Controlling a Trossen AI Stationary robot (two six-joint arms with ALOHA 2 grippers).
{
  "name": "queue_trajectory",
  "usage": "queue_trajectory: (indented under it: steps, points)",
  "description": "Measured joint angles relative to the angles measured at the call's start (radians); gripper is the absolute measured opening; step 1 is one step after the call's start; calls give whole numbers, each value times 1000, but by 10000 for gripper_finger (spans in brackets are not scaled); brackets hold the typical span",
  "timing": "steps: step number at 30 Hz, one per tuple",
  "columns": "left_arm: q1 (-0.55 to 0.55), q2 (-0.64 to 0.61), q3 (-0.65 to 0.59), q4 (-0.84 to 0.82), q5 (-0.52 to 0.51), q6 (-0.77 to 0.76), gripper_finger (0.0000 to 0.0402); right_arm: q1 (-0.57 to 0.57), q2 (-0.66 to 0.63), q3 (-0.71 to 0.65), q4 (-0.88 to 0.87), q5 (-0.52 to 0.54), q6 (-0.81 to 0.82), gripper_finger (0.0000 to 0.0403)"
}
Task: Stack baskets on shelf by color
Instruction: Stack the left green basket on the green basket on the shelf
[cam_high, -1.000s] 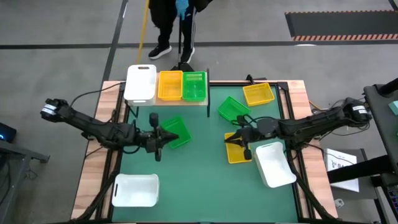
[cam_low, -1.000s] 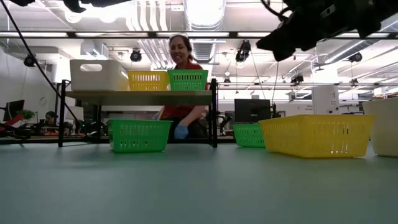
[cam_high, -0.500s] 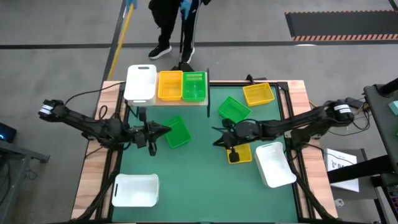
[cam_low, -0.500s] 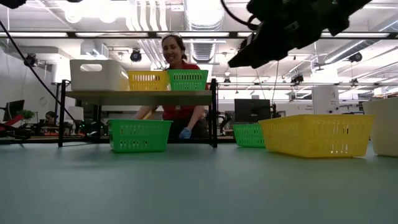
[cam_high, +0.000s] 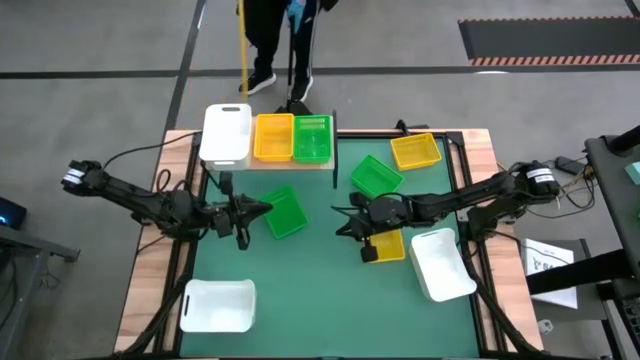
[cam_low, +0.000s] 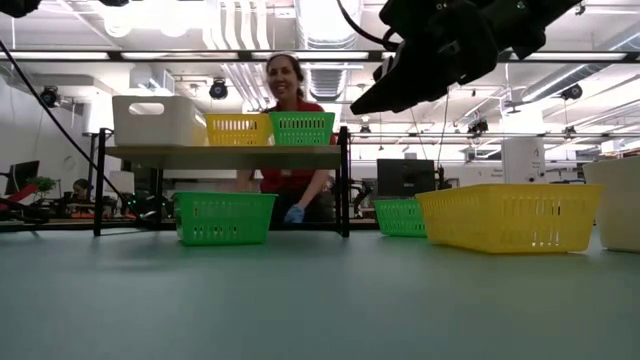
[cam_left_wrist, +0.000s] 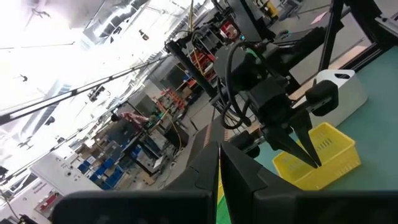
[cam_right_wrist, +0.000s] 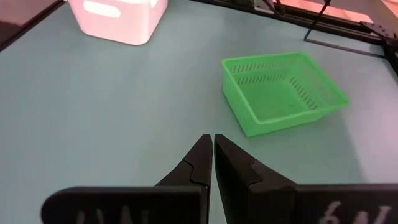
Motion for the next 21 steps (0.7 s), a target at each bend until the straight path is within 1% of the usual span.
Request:
queue_trajectory:
  steps: [17, 21]
  points:
    - [0, 2, 0, 0, 0, 0, 0, 0, 20, 9, 28, 0, 12, 11]
    - [0, 3, 0, -1, -1, 1, 0, 0, 43, 31, 27, 0, 12, 20]
